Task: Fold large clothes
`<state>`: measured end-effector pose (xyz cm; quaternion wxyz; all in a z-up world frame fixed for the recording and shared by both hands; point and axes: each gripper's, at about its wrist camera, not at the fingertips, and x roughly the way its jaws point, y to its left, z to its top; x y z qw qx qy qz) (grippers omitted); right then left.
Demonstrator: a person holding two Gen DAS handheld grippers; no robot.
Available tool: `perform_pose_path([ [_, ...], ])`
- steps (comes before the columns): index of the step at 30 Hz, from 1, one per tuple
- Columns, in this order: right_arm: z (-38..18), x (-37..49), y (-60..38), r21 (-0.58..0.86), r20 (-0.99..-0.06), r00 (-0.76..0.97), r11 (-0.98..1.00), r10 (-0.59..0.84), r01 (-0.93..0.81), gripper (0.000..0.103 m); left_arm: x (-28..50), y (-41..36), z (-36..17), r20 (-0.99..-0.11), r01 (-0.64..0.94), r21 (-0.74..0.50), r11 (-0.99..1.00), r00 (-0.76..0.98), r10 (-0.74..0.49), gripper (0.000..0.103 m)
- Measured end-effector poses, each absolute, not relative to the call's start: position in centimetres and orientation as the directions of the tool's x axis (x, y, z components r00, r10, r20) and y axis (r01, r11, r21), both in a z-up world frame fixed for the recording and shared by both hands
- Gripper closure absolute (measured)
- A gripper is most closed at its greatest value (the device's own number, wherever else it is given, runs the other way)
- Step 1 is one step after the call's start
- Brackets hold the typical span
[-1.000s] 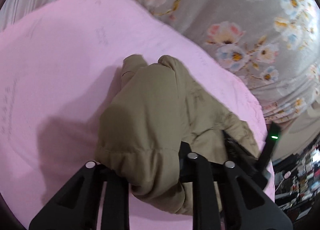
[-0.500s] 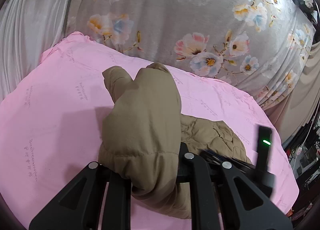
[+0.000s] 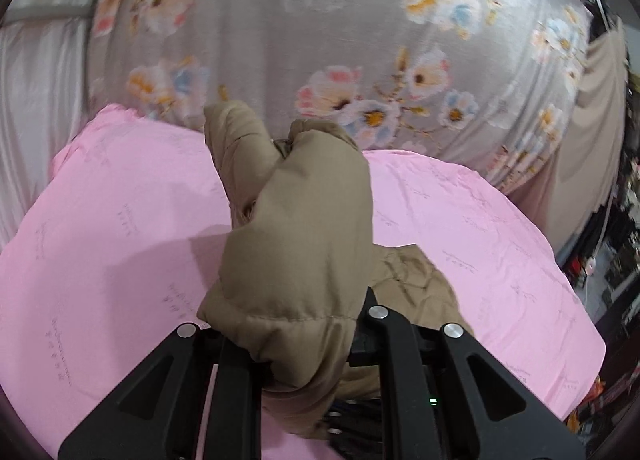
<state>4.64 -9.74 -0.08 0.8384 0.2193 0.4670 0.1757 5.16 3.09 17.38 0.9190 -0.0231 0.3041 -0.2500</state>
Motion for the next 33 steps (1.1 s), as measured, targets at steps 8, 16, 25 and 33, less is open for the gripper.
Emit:
perform_pose_path([
  [8,4.5,-3.9,-18.2,0.479,-0.691,0.625,0.878,0.364,0.017,0.094,3.2,-6.0,16.2,-0.594,0.59,-0.136,0.796,0.594,-0.542,0.089],
  [16,4.4,-7.8,-24.0,0.401,-0.738,0.653,0.89,0.173,0.217,0.093,1.1,-12.4,10.4,-0.704,0.666,-0.137,0.733,0.455,-0.545,0.089],
  [25,7.1,-9.8,-28.2,0.31,-0.753,0.658,0.882,0.0,0.355,0.093,-0.6,-14.8,6.1,-0.755,0.682,-0.082,0.727,0.434,-0.492,0.085],
  [33,12.7,-9.1,-28.7,0.369,-0.653,0.757,0.88,0.017,0.3,0.06,-1.0,-9.5,13.0,-0.659,0.68,-0.303,0.668,0.357,-0.662,0.024],
])
